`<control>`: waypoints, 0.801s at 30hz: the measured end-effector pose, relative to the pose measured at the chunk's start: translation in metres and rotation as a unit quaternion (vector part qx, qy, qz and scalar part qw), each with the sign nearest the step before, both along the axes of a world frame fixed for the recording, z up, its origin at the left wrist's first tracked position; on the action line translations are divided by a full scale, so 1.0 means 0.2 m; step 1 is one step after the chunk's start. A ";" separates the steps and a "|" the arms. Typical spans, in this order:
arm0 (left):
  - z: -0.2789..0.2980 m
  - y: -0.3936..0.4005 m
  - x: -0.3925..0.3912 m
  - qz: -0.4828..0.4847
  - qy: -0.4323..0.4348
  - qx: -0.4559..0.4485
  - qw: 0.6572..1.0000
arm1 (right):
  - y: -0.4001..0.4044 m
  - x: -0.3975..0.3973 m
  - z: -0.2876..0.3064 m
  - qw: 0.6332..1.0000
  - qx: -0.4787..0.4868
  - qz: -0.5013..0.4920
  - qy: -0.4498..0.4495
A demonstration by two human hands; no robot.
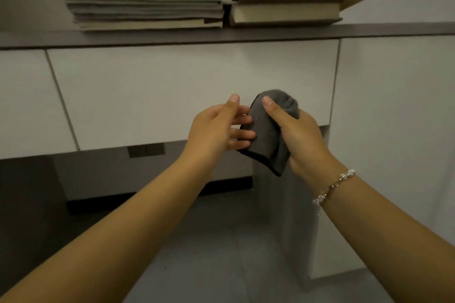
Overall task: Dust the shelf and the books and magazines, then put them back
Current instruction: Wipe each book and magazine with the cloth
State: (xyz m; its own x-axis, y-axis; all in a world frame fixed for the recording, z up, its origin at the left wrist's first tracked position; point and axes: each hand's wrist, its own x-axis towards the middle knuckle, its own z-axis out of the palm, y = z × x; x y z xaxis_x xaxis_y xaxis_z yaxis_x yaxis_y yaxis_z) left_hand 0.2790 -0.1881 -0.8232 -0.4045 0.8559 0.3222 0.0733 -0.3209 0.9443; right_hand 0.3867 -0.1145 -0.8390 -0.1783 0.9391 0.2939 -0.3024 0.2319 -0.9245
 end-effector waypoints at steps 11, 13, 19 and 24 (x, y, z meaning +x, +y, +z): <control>-0.87 -0.28 -0.44 0.091 -0.014 -0.168 0.981 | -0.18 -0.43 -0.81 0.972 -0.104 0.128 -0.167; -1.02 -0.34 -0.48 0.095 -0.030 -0.200 0.975 | -0.22 -0.47 -0.96 0.957 -0.118 0.146 -0.221; -1.44 -0.51 -0.52 0.065 -0.045 -0.296 0.952 | -0.35 -0.50 -1.40 0.910 -0.122 0.171 -0.357; -1.79 -0.63 -0.55 0.054 -0.067 -0.405 0.910 | -0.43 -0.44 -1.70 0.855 -0.126 0.205 -0.459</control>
State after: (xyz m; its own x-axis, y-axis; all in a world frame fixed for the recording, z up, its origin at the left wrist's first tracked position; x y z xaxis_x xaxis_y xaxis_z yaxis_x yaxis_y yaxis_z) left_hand 0.1689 -0.3147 -1.1811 -0.4891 0.7437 -0.4558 -0.0707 0.4870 0.8705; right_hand 0.2979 -0.1999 -1.1782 -0.5547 0.7551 -0.3496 0.5699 0.0385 -0.8208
